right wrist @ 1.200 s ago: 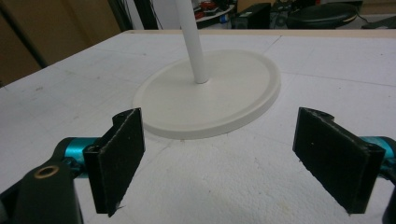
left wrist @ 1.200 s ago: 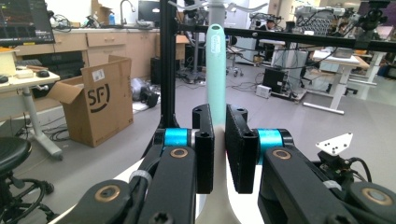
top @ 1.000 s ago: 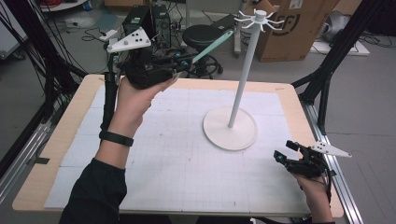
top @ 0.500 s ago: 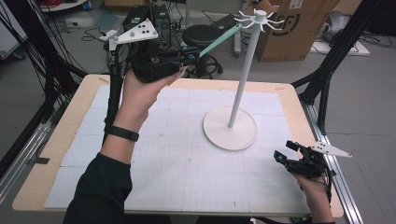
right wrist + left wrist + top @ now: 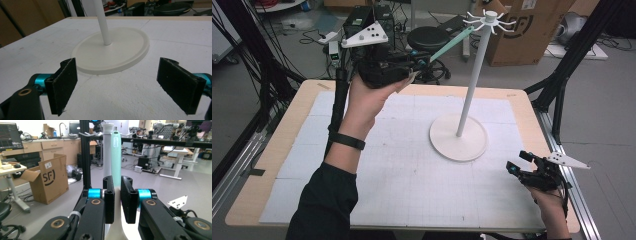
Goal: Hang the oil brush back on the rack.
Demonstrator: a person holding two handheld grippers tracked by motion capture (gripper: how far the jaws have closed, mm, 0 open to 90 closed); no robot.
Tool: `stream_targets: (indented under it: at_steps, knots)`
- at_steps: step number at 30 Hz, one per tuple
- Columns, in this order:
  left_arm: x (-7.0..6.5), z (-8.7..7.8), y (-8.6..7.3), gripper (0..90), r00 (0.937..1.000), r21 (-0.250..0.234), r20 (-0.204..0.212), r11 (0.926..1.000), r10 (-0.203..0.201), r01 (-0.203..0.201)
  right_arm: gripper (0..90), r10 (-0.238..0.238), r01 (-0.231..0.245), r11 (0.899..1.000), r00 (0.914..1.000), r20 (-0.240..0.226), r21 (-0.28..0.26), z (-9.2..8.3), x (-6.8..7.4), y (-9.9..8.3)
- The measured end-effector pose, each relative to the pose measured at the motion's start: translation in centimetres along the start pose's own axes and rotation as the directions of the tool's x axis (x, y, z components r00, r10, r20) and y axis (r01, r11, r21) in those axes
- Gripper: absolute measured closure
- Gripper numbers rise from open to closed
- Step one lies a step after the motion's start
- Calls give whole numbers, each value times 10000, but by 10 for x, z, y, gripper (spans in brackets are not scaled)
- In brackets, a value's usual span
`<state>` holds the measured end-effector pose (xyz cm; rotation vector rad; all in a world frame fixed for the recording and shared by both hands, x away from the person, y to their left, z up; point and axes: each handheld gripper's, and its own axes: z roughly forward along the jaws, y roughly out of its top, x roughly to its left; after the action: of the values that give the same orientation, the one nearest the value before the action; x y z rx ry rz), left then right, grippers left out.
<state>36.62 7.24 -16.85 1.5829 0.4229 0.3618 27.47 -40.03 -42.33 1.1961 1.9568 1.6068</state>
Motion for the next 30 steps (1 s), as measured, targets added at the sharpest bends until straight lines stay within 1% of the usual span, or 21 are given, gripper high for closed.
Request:
stream_targets:
  at_steps: [5, 11, 14, 18, 30]
  knots:
    - [-1, 2, -1, 821, 10000, -29, 80, 10000, 4, -4, 160, -3, 3, 10000, 10000, -5, -5, 0, 0, 0]
    - [0, 5, -2, 821, 10000, 52, -2, 10000, 4, -4, 160, 12, -12, 10000, 10000, -13, 2, 0, 0, 0]
    - [0, 7, -3, 821, 10000, 42, 38, 10000, -17, 17, 159, 25, -25, 10000, 10000, -17, 17, 0, 1, 0]
    - [0, 10, -3, 821, 10000, 144, -25, 9999, 9, -8, 160, 30, -30, 10000, 10000, -16, 8, 0, 0, 0]
    - [5, 19, -7, 819, 9997, 169, -70, 9996, -226, 228, 160, 9, -9, 10000, 10000, -3, -4, 0, 0, 0]
